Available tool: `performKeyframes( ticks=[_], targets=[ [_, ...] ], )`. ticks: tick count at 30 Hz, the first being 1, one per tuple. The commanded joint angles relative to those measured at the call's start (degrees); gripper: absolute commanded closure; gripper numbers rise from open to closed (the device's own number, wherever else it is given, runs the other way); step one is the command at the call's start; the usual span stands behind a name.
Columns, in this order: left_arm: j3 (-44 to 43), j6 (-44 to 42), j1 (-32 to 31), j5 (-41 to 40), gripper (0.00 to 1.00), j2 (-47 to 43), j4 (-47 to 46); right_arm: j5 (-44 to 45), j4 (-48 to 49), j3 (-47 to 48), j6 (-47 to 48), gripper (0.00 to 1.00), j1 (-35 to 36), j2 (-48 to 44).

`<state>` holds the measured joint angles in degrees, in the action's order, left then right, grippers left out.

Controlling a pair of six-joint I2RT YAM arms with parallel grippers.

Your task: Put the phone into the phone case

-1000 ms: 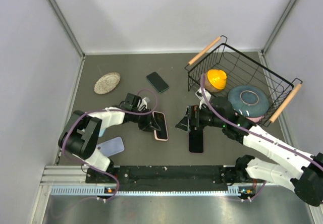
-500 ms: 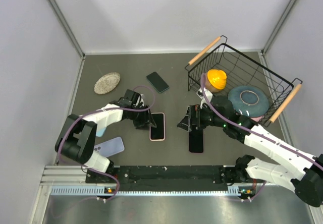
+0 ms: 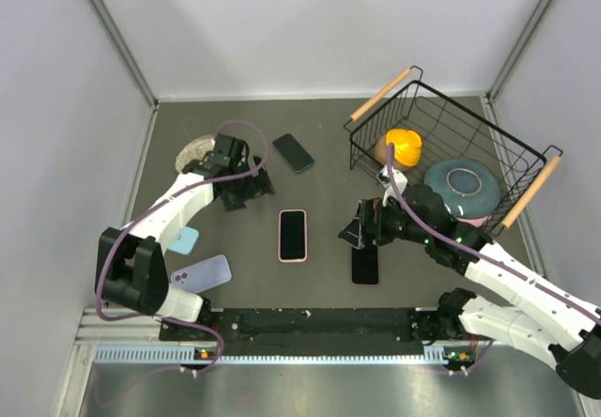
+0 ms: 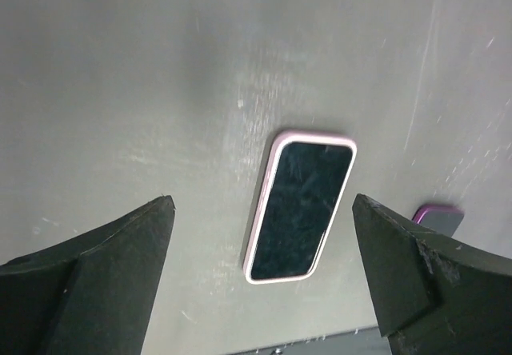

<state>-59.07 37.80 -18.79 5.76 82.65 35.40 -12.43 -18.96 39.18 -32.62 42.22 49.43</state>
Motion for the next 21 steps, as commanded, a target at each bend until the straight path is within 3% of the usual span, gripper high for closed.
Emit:
performKeyframes(
  ticks=[1, 5, 8, 12, 15, 21],
  targets=[
    [-9.29, 1.74, 1.12, -8.99, 0.01, 1.27, 3.7, 2.93, -1.95, -0.33, 0.37, 0.02, 0.24, -2.67],
    [-19.48, 10.08, 1.12, -26.09, 0.02, 5.67, 16.14, 3.64, -3.8, -0.59, -0.6, 0.03, 0.24, -4.51],
    [-16.37, 15.53, 1.56, -32.19, 0.01, 2.27, 17.25, 3.64, -4.42, -1.64, -1.65, 0.03, 0.32, -5.65],
    [-8.01, 23.86, 4.1, -34.14, 0.05, -4.42, 18.38, 4.42, -4.33, -3.05, -2.53, 0.03, 0.32, -7.06],
    [-3.69, 32.57, 7.7, -35.9, 0.13, -7.33, 26.97, 4.69, -4.33, -3.14, -2.45, 0.03, 0.32, -7.33],
    [5.61, 41.63, 9.03, -33.63, 0.24, -11.45, 31.23, 4.34, -4.07, -2.53, -1.48, 0.03, 0.32, -6.89]
  ],
)
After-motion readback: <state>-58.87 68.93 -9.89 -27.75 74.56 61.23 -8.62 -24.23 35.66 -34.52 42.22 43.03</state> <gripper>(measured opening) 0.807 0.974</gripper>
